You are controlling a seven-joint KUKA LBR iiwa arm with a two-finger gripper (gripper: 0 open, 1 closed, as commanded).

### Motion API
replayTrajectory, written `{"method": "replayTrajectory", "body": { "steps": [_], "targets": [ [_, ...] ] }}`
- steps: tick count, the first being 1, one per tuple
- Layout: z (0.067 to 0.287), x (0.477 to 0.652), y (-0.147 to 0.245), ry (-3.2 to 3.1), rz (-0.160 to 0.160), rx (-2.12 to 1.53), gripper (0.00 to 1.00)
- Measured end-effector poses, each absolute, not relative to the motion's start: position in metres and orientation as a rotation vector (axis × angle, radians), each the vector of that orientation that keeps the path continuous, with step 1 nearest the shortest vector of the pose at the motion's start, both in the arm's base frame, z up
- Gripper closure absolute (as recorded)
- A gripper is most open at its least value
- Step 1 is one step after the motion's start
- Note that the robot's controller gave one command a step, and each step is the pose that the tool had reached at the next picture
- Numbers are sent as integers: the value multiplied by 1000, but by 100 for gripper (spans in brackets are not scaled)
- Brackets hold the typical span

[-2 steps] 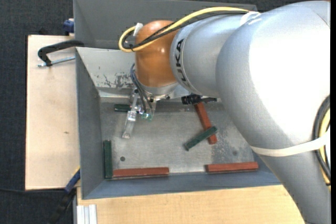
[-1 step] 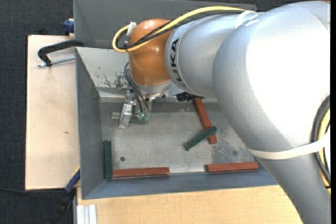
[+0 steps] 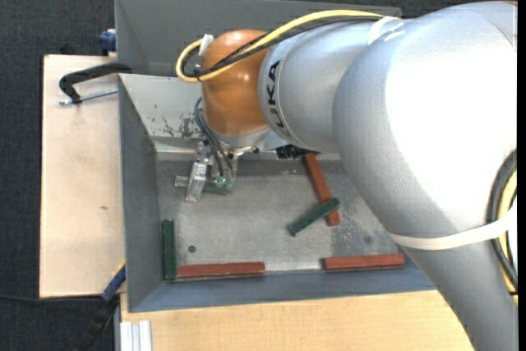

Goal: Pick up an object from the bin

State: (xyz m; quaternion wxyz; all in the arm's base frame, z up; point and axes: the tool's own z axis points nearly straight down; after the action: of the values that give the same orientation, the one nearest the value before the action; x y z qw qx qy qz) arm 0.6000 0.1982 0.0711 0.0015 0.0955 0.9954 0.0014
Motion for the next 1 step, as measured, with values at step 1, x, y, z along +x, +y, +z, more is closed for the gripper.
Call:
{"method": "replayTrajectory", "body": {
  "steps": [1],
  "targets": [
    [73,600,198,3125,4,300,100]
  ]
}}
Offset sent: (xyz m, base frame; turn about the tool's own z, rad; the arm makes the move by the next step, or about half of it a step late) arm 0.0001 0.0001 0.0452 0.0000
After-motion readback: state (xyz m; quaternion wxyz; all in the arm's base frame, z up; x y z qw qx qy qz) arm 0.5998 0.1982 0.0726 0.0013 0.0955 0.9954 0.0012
